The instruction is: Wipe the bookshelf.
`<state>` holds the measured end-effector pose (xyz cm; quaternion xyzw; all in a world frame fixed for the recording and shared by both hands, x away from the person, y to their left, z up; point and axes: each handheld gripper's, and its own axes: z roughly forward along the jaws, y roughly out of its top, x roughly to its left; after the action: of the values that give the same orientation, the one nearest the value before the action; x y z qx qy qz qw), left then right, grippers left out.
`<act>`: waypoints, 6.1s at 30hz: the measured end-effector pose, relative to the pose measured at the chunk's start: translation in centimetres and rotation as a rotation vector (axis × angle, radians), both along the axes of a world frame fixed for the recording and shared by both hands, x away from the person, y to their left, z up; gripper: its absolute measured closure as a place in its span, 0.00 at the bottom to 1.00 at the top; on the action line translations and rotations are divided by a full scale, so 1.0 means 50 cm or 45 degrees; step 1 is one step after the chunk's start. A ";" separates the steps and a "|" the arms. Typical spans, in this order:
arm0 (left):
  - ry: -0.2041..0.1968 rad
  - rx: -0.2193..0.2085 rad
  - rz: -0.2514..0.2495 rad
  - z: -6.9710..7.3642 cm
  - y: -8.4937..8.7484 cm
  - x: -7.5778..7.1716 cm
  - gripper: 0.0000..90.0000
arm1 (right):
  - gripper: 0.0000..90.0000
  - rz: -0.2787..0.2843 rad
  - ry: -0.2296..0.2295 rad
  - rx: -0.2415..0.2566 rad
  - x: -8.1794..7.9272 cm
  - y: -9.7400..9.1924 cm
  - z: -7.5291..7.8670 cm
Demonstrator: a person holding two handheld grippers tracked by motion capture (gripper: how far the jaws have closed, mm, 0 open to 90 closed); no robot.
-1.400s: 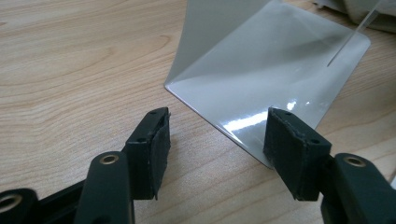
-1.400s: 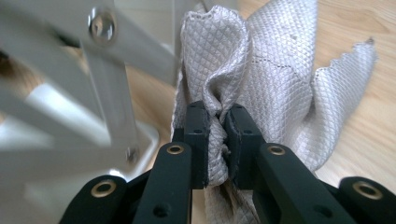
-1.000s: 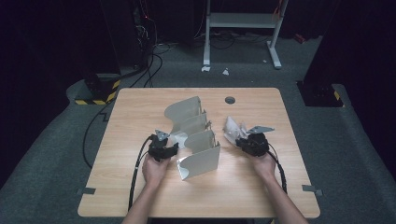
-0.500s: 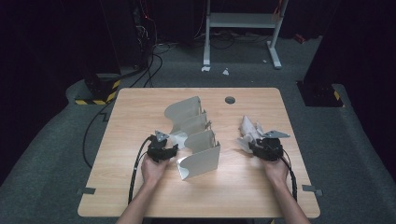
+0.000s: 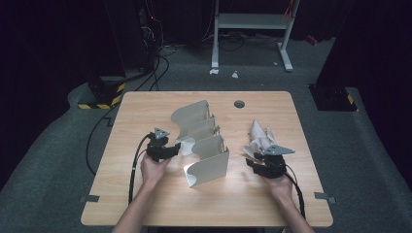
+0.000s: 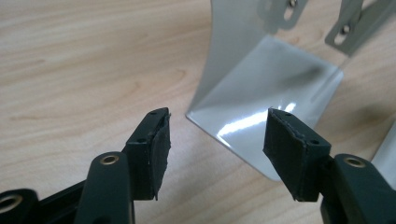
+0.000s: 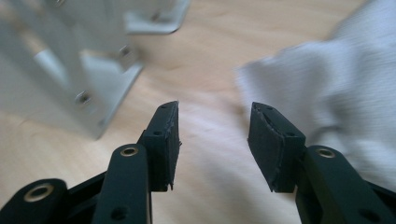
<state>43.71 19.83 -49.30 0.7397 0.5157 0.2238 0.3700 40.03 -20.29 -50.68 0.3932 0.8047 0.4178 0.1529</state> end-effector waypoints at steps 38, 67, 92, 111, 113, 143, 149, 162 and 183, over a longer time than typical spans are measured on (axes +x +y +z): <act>-0.034 -0.179 -0.071 0.061 0.009 0.087 0.66 | 0.51 0.216 0.058 -0.115 -0.037 0.137 -0.045; -0.002 -0.217 -0.166 0.089 0.026 0.091 0.89 | 0.52 0.196 0.086 -0.097 -0.027 0.148 -0.042; 0.004 -0.154 -0.204 0.094 0.034 0.063 0.96 | 0.53 0.083 0.100 -0.080 0.009 0.122 -0.033; 0.017 -0.159 -0.188 0.095 0.044 0.034 0.97 | 0.54 0.026 0.082 -0.059 0.028 0.099 -0.010; 0.018 -0.160 -0.183 0.095 0.044 0.031 0.97 | 0.54 0.038 0.086 -0.046 0.016 0.100 -0.015; 0.028 -0.137 -0.167 0.100 0.016 -0.010 0.95 | 0.53 -0.026 0.074 -0.064 0.067 0.088 0.009; 0.038 -0.139 -0.151 0.101 0.013 -0.018 0.94 | 0.53 -0.067 0.083 -0.015 0.081 0.069 0.007; 0.008 -0.189 -0.102 0.089 0.026 -0.026 0.93 | 0.66 -0.020 0.078 0.068 0.035 0.058 0.008; 0.056 -0.182 0.015 0.012 0.007 0.002 0.77 | 0.32 0.016 0.091 0.045 -0.048 0.164 -0.017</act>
<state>43.81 20.18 -48.70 0.7130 0.5428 0.1723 0.4090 37.66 -12.09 -51.51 0.4054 0.8045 0.4186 0.1145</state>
